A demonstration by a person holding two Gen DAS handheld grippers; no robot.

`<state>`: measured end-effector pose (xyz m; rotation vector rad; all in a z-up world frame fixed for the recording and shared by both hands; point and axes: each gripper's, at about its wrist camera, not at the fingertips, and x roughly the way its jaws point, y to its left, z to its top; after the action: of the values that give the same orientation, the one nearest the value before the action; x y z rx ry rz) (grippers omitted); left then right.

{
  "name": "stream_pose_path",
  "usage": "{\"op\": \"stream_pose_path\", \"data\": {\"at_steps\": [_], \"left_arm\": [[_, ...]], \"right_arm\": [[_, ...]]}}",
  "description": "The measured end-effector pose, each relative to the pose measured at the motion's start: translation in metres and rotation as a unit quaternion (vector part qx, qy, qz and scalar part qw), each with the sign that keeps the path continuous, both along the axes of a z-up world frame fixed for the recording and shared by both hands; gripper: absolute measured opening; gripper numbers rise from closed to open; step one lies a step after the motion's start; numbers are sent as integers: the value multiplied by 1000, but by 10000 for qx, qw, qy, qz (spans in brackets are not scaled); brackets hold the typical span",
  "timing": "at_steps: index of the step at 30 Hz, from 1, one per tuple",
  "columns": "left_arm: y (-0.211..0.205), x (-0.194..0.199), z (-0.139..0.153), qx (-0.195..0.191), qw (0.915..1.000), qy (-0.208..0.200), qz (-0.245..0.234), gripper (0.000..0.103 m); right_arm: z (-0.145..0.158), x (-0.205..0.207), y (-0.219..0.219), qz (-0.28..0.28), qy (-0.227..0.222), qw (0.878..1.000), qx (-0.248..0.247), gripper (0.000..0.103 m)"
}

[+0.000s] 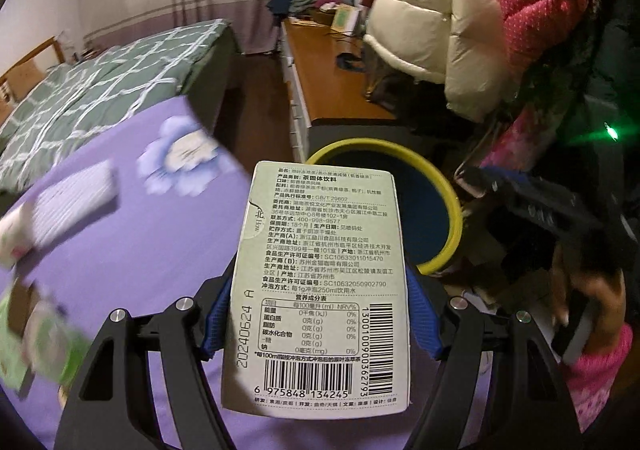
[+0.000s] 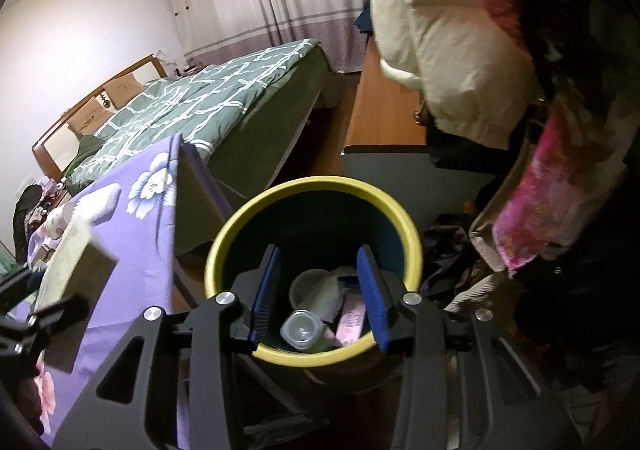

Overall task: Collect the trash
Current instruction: 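Carry the label card over the bin and open the left gripper, then move both grippers back from the bin over the table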

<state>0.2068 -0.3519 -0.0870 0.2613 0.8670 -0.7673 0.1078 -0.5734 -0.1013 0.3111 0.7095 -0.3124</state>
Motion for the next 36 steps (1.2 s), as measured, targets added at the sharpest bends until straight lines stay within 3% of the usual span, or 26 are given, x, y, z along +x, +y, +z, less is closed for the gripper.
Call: {"op": "stream_pose_path", "data": {"at_steps": [10,18,20,21,27,36], "left_arm": [[-100,28,-20,-2,9991,231,-362,72],[-137,44,-37,44,9990,297,-335,72],[-142,48,-40,66,9990,323,-288,83],[-140,49,-40,47,9992,308,-254,89],[-116,42,-24,-121,9996,233,-91,90],[-9,-10,36,-650,9948,-580,522,98]], "right_arm": [[-12,-16,-33,-233,36,9997,57,45],[-21,-18,-45,-334,113,9993,150,46],[-21,-19,-44,-343,145,9992,157,46],[-20,-18,-44,-336,152,9992,158,47],[-18,-16,-37,-274,145,9994,134,49],[-13,-9,-5,47,123,9999,99,52]]}}
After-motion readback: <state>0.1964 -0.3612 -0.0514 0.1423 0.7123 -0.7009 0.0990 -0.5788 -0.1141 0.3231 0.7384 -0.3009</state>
